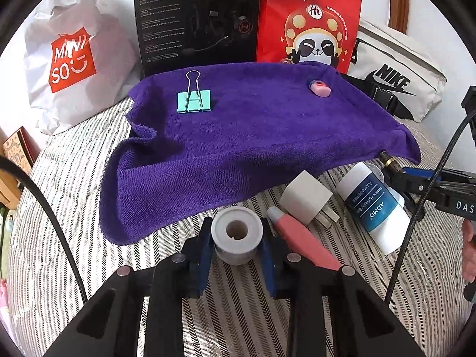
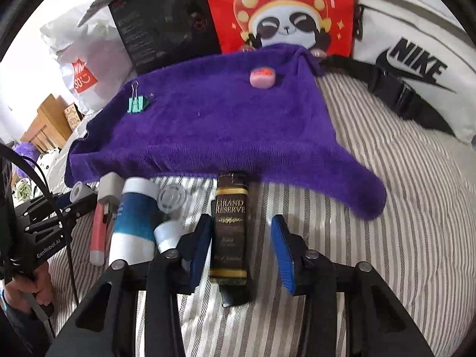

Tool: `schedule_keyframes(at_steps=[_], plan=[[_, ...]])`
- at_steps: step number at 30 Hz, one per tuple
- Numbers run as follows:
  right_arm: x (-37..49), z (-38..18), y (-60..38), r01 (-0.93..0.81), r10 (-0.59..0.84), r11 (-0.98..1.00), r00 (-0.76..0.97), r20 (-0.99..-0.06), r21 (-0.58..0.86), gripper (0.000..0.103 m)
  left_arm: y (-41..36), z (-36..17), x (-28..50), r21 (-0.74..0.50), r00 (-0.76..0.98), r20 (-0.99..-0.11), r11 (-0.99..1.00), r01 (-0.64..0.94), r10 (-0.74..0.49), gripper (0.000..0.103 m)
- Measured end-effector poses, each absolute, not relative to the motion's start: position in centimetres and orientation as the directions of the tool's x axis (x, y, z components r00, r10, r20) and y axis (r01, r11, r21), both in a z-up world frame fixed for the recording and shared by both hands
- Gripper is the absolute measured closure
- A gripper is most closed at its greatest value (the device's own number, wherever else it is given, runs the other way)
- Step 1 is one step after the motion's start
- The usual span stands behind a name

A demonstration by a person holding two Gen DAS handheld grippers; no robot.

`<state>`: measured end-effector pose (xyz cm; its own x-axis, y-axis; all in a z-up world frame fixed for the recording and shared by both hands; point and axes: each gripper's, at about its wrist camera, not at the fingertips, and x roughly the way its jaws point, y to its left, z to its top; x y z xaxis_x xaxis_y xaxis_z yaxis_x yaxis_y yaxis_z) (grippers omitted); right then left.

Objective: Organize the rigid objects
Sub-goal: 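Grasp the white tape roll with the left tool while the right tool grasps the Grand Reserve bottle, then set the tape roll beside the clip on the towel while the right tool sets the bottle by the jar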

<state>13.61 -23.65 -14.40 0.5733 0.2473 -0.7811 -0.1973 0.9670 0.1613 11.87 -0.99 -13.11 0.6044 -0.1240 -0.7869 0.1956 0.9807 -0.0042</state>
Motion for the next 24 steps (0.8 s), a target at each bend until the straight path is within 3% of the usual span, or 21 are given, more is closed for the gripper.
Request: schedule_keyframes(at_steps=[1,2,12,24], plan=[[13.7,-14.5,-23.6,-0.209,0.267,0.962,0.564,-0.781,0.178,0.079,-1.0,-13.1,11.9,-0.006,0.604,-0.787,0.981,0.195,-0.125,0.075],[13.7,-14.4,-23.7,-0.220,0.302,0.952,0.552,-0.777,0.213,0.080,-1.0,-13.1,11.9,-0.010,0.604,-0.787,0.981,0.195,-0.128,0.075],[12.0,-13.8,-26.2,-0.133,0.153,0.987,0.592,-0.791,0.091,0.080,-0.9,-13.1,11.9,-0.022,0.602,-0.787,0.981,0.195,-0.137,0.075],[10.1,-13.0,-26.5,-0.141,0.190,0.981,0.593,-0.783,0.131,0.080,-0.9,-13.1,11.9,-0.016,0.603,-0.787,0.981,0.194,-0.132,0.075]])
